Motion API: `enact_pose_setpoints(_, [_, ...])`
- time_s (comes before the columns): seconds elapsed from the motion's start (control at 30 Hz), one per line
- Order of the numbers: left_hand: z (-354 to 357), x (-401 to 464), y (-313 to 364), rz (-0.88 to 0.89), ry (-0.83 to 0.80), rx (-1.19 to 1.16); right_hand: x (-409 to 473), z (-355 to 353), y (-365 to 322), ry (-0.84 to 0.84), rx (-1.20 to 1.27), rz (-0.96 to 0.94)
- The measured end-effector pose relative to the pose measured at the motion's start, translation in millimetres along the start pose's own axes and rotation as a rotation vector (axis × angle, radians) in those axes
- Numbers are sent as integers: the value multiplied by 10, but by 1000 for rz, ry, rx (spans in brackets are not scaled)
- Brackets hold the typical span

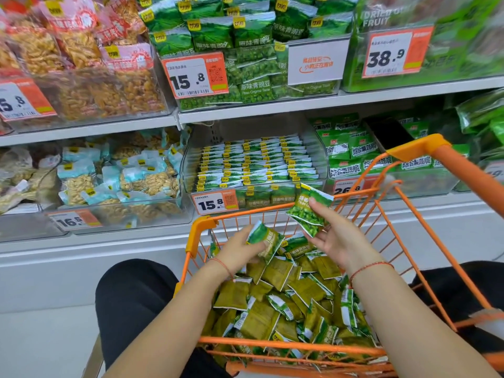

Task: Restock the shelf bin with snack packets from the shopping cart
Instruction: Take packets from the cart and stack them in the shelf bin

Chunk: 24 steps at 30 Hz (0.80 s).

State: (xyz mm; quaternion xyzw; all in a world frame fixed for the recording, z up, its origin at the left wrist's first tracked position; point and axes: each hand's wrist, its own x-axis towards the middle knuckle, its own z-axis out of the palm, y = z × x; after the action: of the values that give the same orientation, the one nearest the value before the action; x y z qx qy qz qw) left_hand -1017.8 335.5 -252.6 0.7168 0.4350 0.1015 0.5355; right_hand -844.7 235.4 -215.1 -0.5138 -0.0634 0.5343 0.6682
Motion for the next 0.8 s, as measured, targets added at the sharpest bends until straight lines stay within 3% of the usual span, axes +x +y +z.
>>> enact_pose_setpoints(0.07, [-58,-18,67,-27,-40,-325,9,2,15,21,-75,-2])
enact_pose_setpoints(0.13, [-85,-35,108,5,-67,-469,7,32,35,50,-166,-11])
enact_pose_setpoints(0.37, [-168,23,54,140,51,-632,19,35,114,106,-488,-114])
enact_pose_setpoints(0.53, [-99,46,64,154,33,-453,-12,181,210,7,-603,-161])
enact_pose_setpoints(0.8, [-79,22,85,182,96,-333,-46,254,210,-86,-418,-71])
